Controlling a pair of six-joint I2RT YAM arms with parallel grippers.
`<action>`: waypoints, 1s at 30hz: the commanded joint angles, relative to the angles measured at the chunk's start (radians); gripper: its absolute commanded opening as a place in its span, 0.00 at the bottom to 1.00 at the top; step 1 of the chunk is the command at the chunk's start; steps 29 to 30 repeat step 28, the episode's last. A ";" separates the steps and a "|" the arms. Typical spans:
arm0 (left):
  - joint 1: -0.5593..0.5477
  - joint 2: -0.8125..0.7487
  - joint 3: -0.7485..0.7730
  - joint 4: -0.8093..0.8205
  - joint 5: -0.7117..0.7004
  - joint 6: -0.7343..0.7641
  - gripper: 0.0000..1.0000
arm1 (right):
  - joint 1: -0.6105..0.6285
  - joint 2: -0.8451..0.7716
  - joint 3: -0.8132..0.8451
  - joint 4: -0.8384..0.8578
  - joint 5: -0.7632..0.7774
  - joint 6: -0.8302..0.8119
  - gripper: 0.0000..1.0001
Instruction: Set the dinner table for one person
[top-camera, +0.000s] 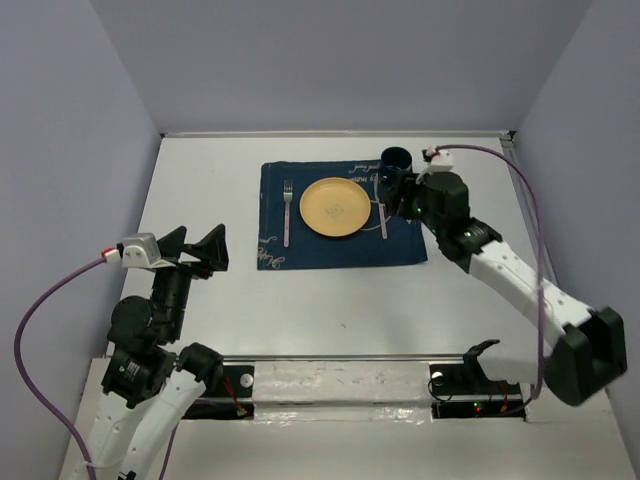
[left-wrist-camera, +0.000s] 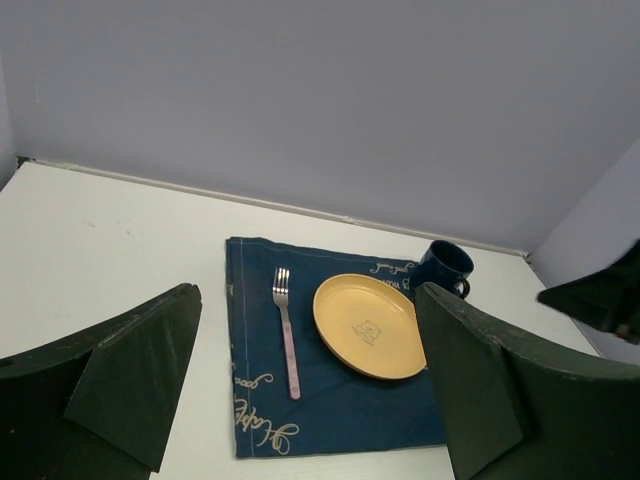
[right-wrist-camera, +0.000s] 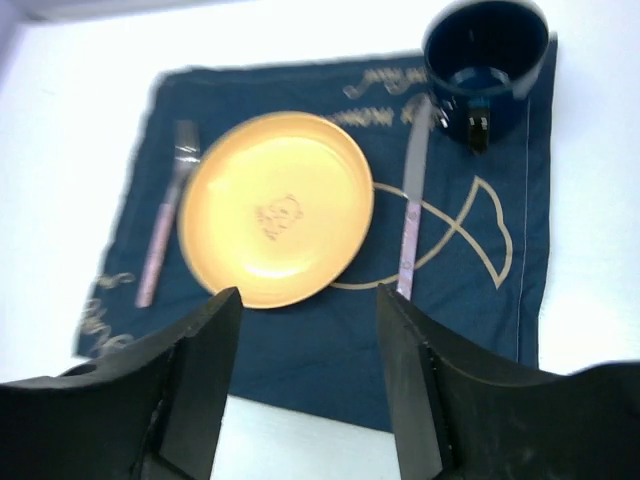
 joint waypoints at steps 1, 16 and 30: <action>0.010 0.004 -0.010 0.060 0.021 0.035 0.99 | 0.017 -0.230 -0.102 0.097 -0.098 -0.025 0.67; 0.032 0.002 -0.015 0.082 0.090 0.032 0.99 | 0.026 -1.192 -0.398 0.075 0.135 -0.023 1.00; 0.047 0.019 0.007 0.086 0.183 0.029 0.99 | 0.026 -1.012 -0.352 0.107 0.017 0.032 1.00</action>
